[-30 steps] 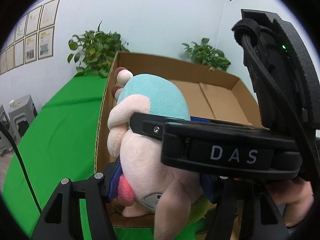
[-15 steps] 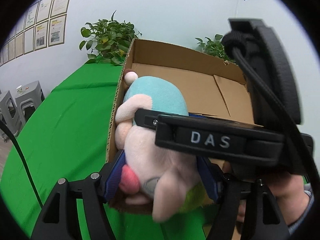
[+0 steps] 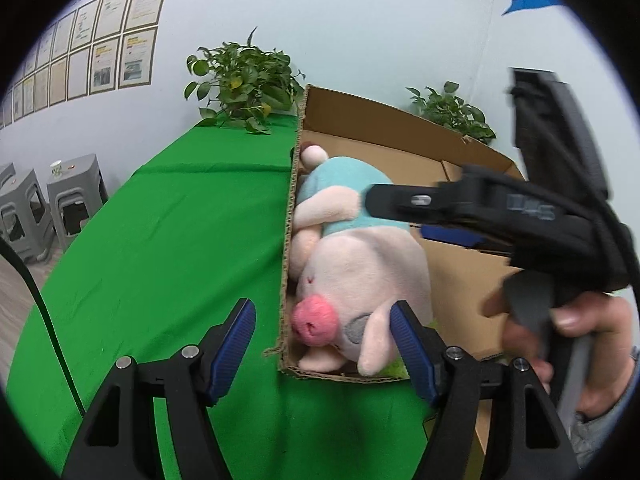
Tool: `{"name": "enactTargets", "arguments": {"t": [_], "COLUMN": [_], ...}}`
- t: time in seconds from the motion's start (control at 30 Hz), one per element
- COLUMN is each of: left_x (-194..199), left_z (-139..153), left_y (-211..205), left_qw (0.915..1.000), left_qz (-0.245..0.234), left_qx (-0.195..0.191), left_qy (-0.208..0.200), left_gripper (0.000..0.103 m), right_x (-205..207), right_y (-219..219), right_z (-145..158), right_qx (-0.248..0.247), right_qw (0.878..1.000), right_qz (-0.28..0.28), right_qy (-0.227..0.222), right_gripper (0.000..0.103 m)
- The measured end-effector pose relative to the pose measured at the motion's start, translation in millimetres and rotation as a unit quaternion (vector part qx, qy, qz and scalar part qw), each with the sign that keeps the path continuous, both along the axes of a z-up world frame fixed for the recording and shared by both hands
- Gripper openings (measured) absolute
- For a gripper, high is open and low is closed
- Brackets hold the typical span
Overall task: Organize objects
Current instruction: 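Open both grippers to release the plush toy and withdraw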
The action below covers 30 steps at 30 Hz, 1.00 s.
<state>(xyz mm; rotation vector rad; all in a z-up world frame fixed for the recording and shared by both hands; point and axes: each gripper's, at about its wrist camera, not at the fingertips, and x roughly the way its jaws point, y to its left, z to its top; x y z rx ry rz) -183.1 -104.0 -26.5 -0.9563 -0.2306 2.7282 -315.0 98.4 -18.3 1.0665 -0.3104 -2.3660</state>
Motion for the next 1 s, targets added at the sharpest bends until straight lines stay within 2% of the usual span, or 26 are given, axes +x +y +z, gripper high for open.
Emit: {"name": "enactTargets", "arguments": {"t": [0.1, 0.17, 0.23, 0.3, 0.37, 0.47, 0.6, 0.73, 0.83, 1.0], "left_x": [-7, -11, -12, -15, -19, -20, -20, -17, -14, -10], "left_z": [-3, -6, -10, -15, -19, -19, -17, -16, -16, -15], "left_y": [-4, -5, -6, -7, -7, -9, -10, -8, -7, -6], "left_qw": [1.0, 0.9999, 0.9997, 0.9992, 0.9986, 0.9978, 0.9976, 0.998, 0.9982, 0.9991], "left_qz": [0.002, 0.0, -0.005, -0.015, -0.023, -0.024, -0.02, -0.025, -0.022, -0.013], "left_qx": [0.006, 0.01, 0.017, 0.026, 0.03, 0.045, 0.044, 0.034, 0.031, 0.014], "left_qy": [-0.001, -0.006, -0.013, -0.026, -0.038, -0.043, -0.049, -0.048, -0.047, -0.038], "left_gripper": [0.069, 0.068, 0.064, 0.054, 0.047, 0.046, 0.044, 0.044, 0.044, 0.044], "right_x": [-3, -8, -14, -20, -25, -25, -34, -35, -24, 17], "right_y": [1, -4, -8, -10, -17, -31, -43, -51, -49, -19], "right_z": [0, -11, -24, -33, -40, -37, -43, -44, -29, 19], "right_qx": [0.009, 0.015, 0.0, -0.014, -0.02, -0.002, -0.006, -0.008, 0.005, 0.06], "right_qw": [1.0, 0.998, 0.997, 0.995, 0.994, 0.996, 0.995, 0.995, 0.998, 0.995], "right_qz": [-0.008, -0.001, 0.005, 0.004, 0.014, 0.015, 0.001, -0.014, -0.017, -0.072], "right_qy": [-0.027, -0.054, -0.079, -0.096, -0.107, -0.091, -0.098, -0.097, -0.066, 0.024], "right_gripper": [0.102, 0.102, 0.102, 0.1, 0.076, 0.072, 0.076, 0.088, 0.103, 0.103]}}
